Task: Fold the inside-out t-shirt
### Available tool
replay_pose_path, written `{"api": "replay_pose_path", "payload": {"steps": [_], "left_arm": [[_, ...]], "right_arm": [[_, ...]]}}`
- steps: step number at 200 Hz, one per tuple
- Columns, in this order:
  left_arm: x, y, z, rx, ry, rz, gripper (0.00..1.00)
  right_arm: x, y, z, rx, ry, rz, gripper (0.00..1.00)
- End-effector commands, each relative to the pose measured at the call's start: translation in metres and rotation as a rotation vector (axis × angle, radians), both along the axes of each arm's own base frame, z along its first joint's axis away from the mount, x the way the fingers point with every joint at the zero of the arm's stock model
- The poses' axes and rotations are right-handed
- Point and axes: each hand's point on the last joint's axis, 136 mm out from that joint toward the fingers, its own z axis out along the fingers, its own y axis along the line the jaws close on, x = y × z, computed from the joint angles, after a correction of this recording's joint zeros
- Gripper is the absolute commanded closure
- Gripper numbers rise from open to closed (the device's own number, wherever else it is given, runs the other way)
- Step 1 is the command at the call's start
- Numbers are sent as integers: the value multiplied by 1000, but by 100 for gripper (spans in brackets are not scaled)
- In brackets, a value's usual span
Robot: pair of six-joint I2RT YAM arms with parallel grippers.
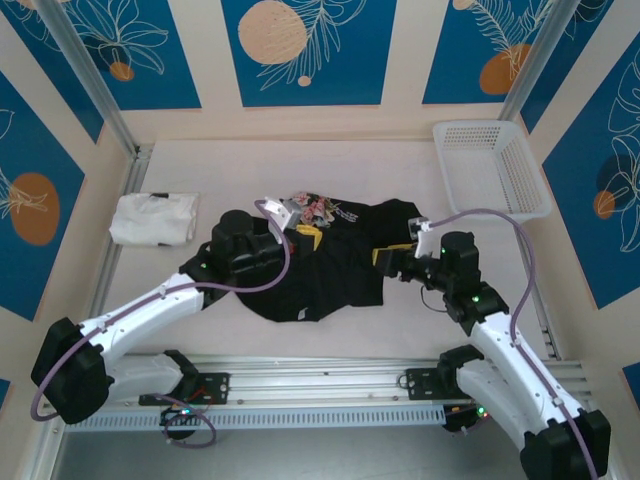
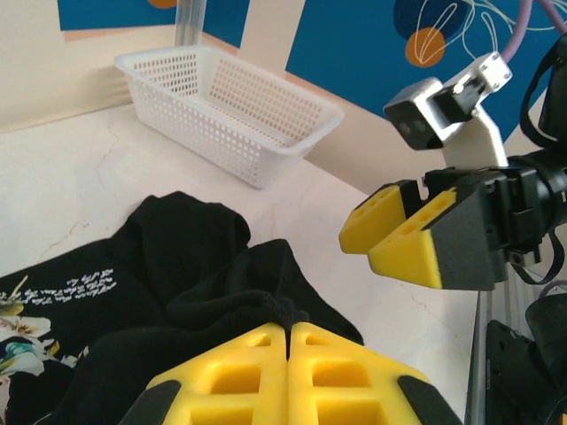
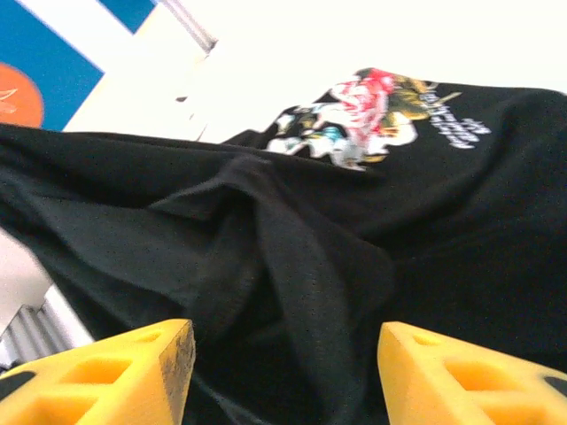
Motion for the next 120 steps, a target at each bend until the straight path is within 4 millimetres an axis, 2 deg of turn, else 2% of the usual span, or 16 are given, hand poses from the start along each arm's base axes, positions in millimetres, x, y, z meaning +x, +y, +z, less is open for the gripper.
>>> {"api": "replay_pose_path", "payload": {"steps": [1,57,73,81,91,98,110,120], "left_arm": [[-4,3,9,-5,-39,-15,100],[-7,5,4,-1,-24,-21,100],[-6,5,1,2,-20,-18,100],[-6,5,0,7,-18,-15,100],[-5,7,-2,15,-15,-1,100],[-2,10,-5,28,-10,25,100],[9,21,-15,71,12,116,100],[20,34,-27,119,34,217,100]], "right_arm": [[7,17,14,-7,-50,73,41],[43,39,-5,-96,-18,134,42],[53,48,-7,-100,-19,157,46],[58,50,-9,-103,-13,161,55],[60,53,-5,-99,-12,172,77],[59,54,1,-92,-18,180,87],[55,50,18,-62,-49,184,97],[51,43,35,-12,-76,177,100]]}}
